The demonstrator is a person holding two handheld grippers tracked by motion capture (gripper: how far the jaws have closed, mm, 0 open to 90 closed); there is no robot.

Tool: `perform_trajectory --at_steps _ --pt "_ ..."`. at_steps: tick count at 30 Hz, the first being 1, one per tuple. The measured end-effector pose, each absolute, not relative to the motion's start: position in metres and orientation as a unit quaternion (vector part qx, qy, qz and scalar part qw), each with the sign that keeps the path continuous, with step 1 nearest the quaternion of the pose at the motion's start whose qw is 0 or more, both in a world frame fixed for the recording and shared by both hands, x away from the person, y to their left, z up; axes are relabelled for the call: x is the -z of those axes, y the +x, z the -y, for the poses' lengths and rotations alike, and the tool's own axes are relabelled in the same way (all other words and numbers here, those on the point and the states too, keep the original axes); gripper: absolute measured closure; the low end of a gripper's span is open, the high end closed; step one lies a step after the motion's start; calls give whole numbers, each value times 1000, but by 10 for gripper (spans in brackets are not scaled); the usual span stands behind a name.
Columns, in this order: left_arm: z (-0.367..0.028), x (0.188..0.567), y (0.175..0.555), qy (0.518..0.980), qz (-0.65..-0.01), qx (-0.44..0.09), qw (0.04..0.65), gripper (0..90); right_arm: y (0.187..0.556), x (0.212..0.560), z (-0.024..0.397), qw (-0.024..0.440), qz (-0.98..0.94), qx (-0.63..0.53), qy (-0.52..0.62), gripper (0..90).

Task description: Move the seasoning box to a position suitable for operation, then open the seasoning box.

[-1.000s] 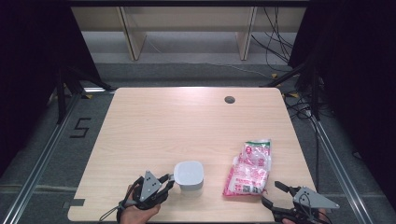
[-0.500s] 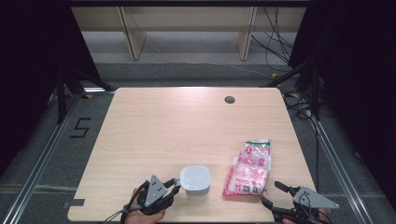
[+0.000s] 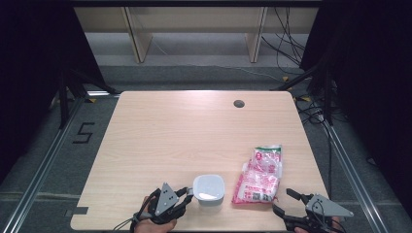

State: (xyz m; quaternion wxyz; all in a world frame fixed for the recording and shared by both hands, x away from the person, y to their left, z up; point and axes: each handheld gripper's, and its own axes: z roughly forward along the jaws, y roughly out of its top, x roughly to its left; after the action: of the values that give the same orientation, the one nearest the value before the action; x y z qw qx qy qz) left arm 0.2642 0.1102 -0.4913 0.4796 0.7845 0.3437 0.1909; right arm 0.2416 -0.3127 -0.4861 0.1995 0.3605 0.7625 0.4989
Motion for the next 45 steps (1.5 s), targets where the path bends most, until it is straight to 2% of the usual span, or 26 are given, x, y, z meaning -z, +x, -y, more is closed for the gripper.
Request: perform_trajectory --at_steps 2,9,10,12,15,17,19,20,22,25,28,35,39,42,43,45 --pt "-112 490 264 796 -335 -185 469 604 242 486 313 205 -763 -497 358 257" --pt "-122 485 259 807 -324 -171 463 424 240 485 311 195 -766 -493 363 257" --pt "-123 484 256 803 -328 -166 469 416 242 485 311 202 -766 -496 355 257" --pt "-124 482 254 803 -326 -164 471 401 240 485 309 183 -767 -490 372 257" --pt "-126 475 251 802 -324 -159 476 376 240 485 308 178 -764 -495 372 253" --pt "-126 471 249 795 -327 -159 485 365 244 486 309 199 -769 -497 349 252" --pt "-129 465 249 794 -328 -157 487 364 242 486 308 180 -770 -496 358 245" --pt "-129 463 249 792 -327 -154 492 365 243 487 307 190 -768 -499 354 236" --pt "-130 458 249 785 -326 -156 503 368 241 486 304 178 -765 -500 364 231" --pt "-132 449 251 784 -321 -154 508 390 242 485 300 185 -767 -498 360 191" --pt "-130 442 252 781 -311 -156 518 461 240 483 296 186 -771 -499 349 173" --pt "-122 433 256 792 -283 -160 516 760 240 480 280 180 -776 -507 329 178" --pt "-115 430 260 793 -276 -167 516 866 242 479 273 177 -787 -505 308 213" --pt "-111 430 266 790 -275 -167 522 890 242 479 268 170 -787 -509 305 219" --pt "-111 429 267 791 -275 -169 519 891 243 478 268 186 -788 -505 300 227" --pt "-109 429 268 794 -274 -170 516 891 243 477 265 173 -785 -514 299 236"
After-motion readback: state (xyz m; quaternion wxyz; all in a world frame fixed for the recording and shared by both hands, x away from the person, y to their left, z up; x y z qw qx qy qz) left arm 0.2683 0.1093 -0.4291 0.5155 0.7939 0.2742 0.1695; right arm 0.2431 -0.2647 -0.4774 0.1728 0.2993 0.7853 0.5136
